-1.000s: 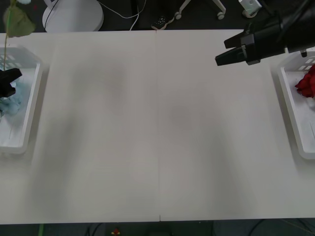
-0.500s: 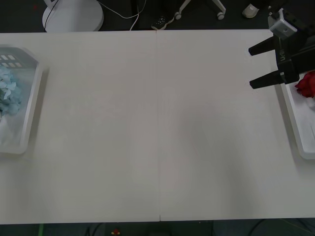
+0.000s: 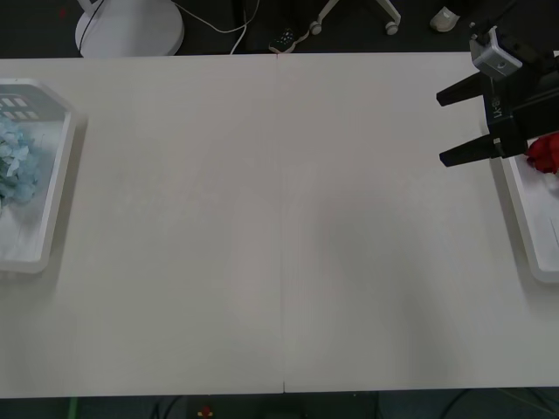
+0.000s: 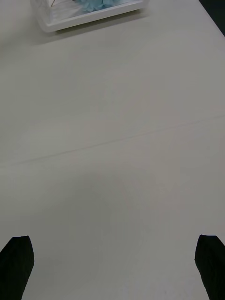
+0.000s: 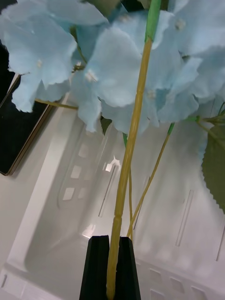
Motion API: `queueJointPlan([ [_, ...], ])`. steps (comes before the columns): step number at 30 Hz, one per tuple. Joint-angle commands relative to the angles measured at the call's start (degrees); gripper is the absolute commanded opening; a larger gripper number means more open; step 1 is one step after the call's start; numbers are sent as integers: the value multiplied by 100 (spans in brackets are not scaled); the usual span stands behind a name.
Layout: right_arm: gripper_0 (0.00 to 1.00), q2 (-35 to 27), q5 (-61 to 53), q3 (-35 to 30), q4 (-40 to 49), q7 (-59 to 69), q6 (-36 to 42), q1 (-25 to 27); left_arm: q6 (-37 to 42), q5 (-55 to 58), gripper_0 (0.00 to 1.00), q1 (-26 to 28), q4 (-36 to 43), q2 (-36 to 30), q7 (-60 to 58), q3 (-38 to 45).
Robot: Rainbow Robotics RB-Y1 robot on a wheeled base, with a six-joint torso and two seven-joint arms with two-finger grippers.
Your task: Put the red flowers into the right box and the blue flowers into the left box
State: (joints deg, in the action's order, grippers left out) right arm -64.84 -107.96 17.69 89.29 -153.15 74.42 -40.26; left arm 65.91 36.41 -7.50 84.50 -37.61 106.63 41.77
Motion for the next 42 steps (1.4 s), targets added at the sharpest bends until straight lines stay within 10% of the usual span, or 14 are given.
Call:
queueJointPlan([
  [1, 100, -99, 38, -11, 142, -185, -85, 18, -157, -91, 2, 346, 111, -378, -54, -284],
  [8, 100, -99, 38, -11, 142, -185, -85, 18, -139, 296, 65, 355, 154, -378, -72, -266],
  [14, 100, -99, 38, -11, 142, -185, -85, 18, 678, 1087, 92, 372, 611, -493, -28, 68],
  [25, 100, -99, 38, -11, 142, -185, -85, 18, 2568, 2977, 97, 434, 2158, -704, 7, 823],
  [34, 100, -99, 38, -11, 142, -185, -85, 18, 863, 5315, 97, 847, 2132, -1055, 895, -882],
  [42, 100, -99, 38, -11, 142, -185, -85, 18, 546, 6097, 97, 135, 2114, -1741, 1607, -2226],
])
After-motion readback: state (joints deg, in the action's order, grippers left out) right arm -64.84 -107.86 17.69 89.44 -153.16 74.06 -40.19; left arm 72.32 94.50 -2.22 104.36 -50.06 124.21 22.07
